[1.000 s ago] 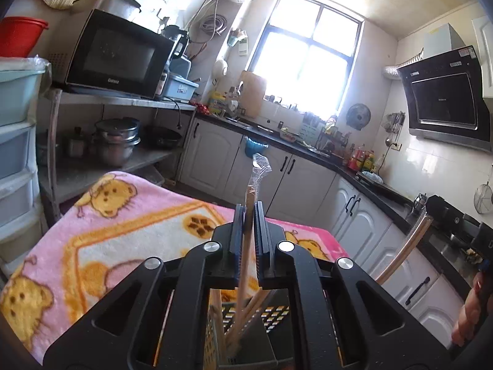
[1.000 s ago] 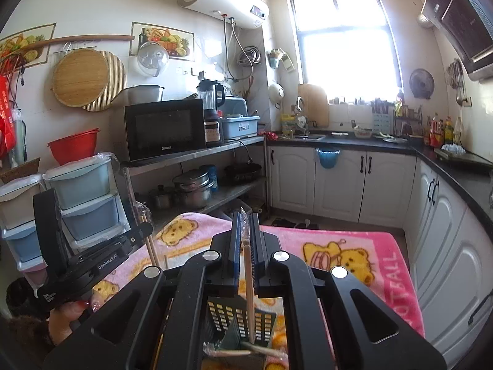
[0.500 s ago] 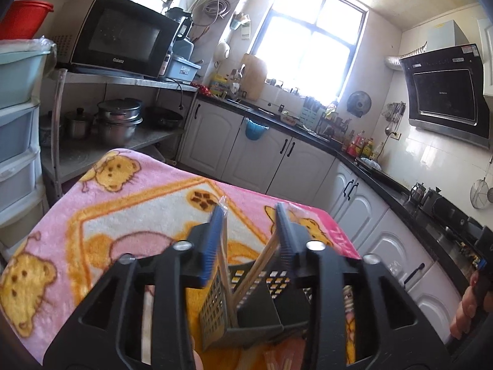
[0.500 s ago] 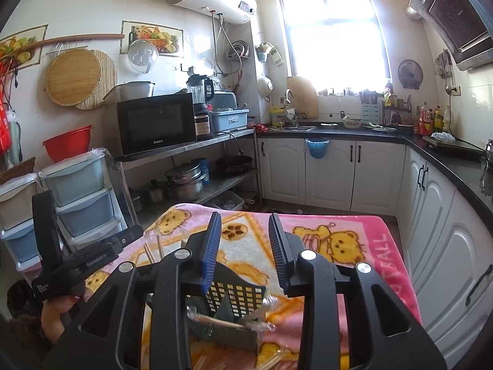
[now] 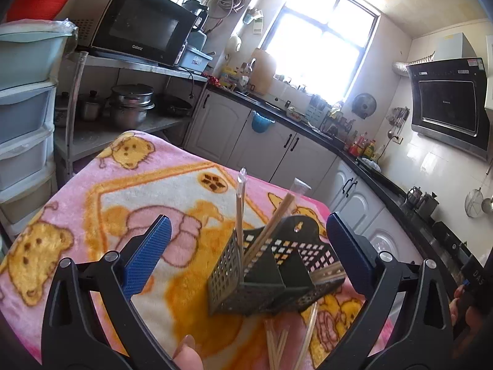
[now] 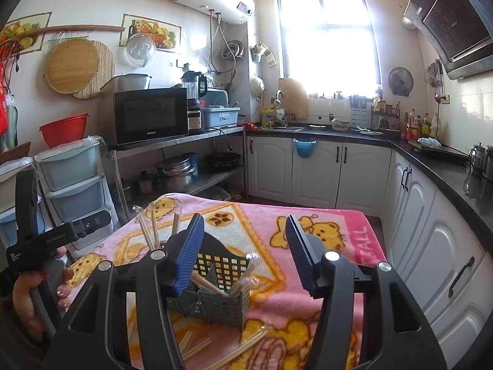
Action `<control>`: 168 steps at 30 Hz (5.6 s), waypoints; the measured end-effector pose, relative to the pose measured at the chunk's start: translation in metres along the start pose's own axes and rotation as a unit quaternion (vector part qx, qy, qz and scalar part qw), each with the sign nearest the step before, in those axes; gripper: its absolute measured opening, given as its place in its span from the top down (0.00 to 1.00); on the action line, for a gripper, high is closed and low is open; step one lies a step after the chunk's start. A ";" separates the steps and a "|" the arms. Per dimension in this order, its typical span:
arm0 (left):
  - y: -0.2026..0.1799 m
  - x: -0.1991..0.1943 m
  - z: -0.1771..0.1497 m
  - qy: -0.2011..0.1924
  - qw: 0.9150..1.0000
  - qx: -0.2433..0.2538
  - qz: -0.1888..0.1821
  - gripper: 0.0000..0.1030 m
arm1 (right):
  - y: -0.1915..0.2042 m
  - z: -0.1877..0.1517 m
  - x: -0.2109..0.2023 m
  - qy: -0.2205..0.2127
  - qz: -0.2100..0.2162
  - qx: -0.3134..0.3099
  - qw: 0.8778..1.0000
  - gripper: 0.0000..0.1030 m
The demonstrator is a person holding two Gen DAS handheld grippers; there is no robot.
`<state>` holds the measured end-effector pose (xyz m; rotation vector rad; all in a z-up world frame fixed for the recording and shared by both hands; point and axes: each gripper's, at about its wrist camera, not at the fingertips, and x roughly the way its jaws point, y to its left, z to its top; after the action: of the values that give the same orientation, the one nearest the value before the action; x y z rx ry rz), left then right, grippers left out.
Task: Organize utensils
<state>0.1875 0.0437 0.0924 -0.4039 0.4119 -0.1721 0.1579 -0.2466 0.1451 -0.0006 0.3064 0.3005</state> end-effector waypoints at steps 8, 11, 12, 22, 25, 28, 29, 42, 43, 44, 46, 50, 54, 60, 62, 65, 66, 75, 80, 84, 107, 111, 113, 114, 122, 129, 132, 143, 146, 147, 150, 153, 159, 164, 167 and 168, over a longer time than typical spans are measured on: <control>0.000 -0.013 -0.014 0.009 1.000 -0.002 -0.008 0.10 | 0.006 -0.016 -0.018 0.001 -0.005 -0.002 1.000 0.42; 0.000 -0.016 -0.021 0.014 1.000 0.000 -0.006 0.10 | 0.009 -0.020 -0.021 0.004 -0.003 -0.004 1.000 0.41; 0.001 -0.016 -0.023 0.015 1.000 0.000 -0.004 0.10 | 0.010 -0.022 -0.021 0.006 -0.002 -0.005 1.000 0.41; 0.008 -0.019 -0.041 0.033 0.999 0.006 0.010 0.10 | 0.026 -0.044 -0.021 0.030 0.010 -0.012 0.999 0.41; 0.012 -0.018 -0.048 0.043 0.999 0.007 0.015 0.10 | 0.029 -0.051 -0.020 0.040 0.014 -0.011 0.999 0.41; 0.015 -0.017 -0.055 0.056 0.998 0.013 0.020 0.10 | 0.035 -0.060 -0.016 0.055 0.019 -0.013 0.998 0.41; 0.017 -0.016 -0.058 0.060 0.998 0.017 0.023 0.10 | 0.036 -0.062 -0.015 0.058 0.019 -0.013 0.998 0.41; 0.043 -0.007 -0.091 0.111 0.991 0.034 0.065 0.10 | 0.053 -0.100 0.014 0.128 0.045 0.002 0.991 0.41; 0.045 -0.006 -0.094 0.117 0.990 0.032 0.065 0.10 | 0.053 -0.102 0.016 0.132 0.047 0.004 0.990 0.41; 0.047 -0.004 -0.098 0.124 0.990 0.030 0.066 0.10 | 0.055 -0.105 0.019 0.138 0.048 0.005 0.989 0.41; 0.049 -0.002 -0.104 0.136 0.988 0.029 0.064 0.10 | 0.057 -0.109 0.023 0.145 0.051 0.006 0.988 0.41; 0.056 0.002 -0.116 0.157 0.985 0.026 0.064 0.19 | 0.061 -0.116 0.028 0.156 0.055 0.009 0.986 0.42; 0.059 0.006 -0.125 0.177 0.983 0.020 0.054 0.37 | 0.065 -0.122 0.035 0.171 0.061 0.010 0.983 0.47; 0.064 0.017 -0.140 0.227 0.974 -0.015 0.011 0.69 | 0.074 -0.131 0.052 0.202 0.080 -0.008 0.976 0.58; 0.062 0.022 -0.142 0.235 0.972 -0.019 0.004 0.70 | 0.075 -0.133 0.062 0.218 0.090 -0.005 0.972 0.64; 0.058 0.032 -0.145 0.252 0.967 -0.021 0.006 0.70 | 0.077 -0.135 0.077 0.237 0.094 -0.007 0.967 0.66; 0.057 0.034 -0.145 0.255 0.967 -0.019 0.010 0.70 | 0.078 -0.136 0.083 0.243 0.095 -0.008 0.965 0.66; 0.050 0.056 -0.139 0.274 0.961 0.013 0.040 0.70 | 0.079 -0.145 0.126 0.294 0.090 -0.018 0.951 0.66; 0.052 0.068 -0.132 0.277 0.960 0.002 0.043 0.70 | 0.083 -0.145 0.140 0.306 0.094 -0.025 0.947 0.66; 0.050 0.072 -0.131 0.272 0.960 0.019 0.058 0.77 | 0.082 -0.149 0.154 0.324 0.093 -0.016 0.941 0.66; 0.066 0.046 -0.125 0.246 0.969 -0.032 0.023 0.95 | 0.057 -0.132 0.108 0.272 0.121 0.063 0.953 0.90; 0.063 0.029 -0.111 0.223 0.974 -0.033 0.006 0.96 | 0.049 -0.124 0.087 0.245 0.122 0.083 0.958 0.90; 0.058 0.021 -0.104 0.212 0.977 -0.030 -0.003 0.96 | 0.047 -0.120 0.077 0.230 0.120 0.092 0.961 0.90; 0.055 0.016 -0.101 0.206 0.978 -0.028 -0.008 0.96 | 0.047 -0.116 0.071 0.222 0.119 0.095 0.963 0.90; 0.023 -0.014 -0.083 0.169 0.985 -0.008 -0.047 0.96 | 0.040 -0.092 0.027 0.152 0.094 0.088 0.980 0.90; -0.006 -0.020 -0.074 0.151 0.986 0.011 -0.074 0.96 | 0.029 -0.084 -0.007 0.107 0.079 0.092 0.987 0.90; -0.017 -0.023 -0.069 0.143 0.986 0.018 -0.086 0.97 | 0.030 -0.082 -0.017 0.096 0.077 0.090 0.988 0.90; -0.053 -0.033 -0.044 0.118 0.984 0.049 -0.125 0.97 | 0.024 -0.064 -0.045 0.046 0.064 0.091 0.993 0.90; -0.064 -0.032 -0.035 0.110 0.983 0.056 -0.136 0.97 | 0.020 -0.057 -0.051 0.031 0.059 0.091 0.994 0.90; -0.066 -0.032 -0.033 0.109 0.983 0.057 -0.139 0.97 | 0.019 -0.054 -0.053 0.025 0.057 0.091 0.994 0.90; -0.074 -0.030 -0.024 0.107 0.980 0.056 -0.159 0.97 | 0.015 -0.044 -0.056 0.010 0.051 0.088 0.995 0.90; -0.083 -0.030 -0.015 0.102 0.978 0.060 -0.171 0.97 | 0.012 -0.032 -0.060 -0.004 0.046 0.081 0.996 0.90; -0.100 -0.031 0.006 0.076 0.978 0.077 -0.180 0.97 | 0.007 -0.014 -0.065 -0.026 0.048 0.071 0.996 0.90; -0.113 -0.033 0.025 0.051 0.977 0.090 -0.186 0.97 | 0.005 0.002 -0.066 -0.040 0.054 0.064 0.996 0.90; -0.118 -0.033 0.032 0.040 0.977 0.099 -0.185 0.97 | 0.005 0.016 -0.066 -0.051 0.056 0.058 0.995 0.90; -0.119 -0.033 0.036 0.035 0.977 0.102 -0.184 0.97 | 0.004 0.021 -0.067 -0.057 0.058 0.056 0.995 0.90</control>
<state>0.1627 -0.0441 0.1836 -0.2688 0.3806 -0.5860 0.1022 -0.2609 0.1855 0.1451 0.2092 0.3961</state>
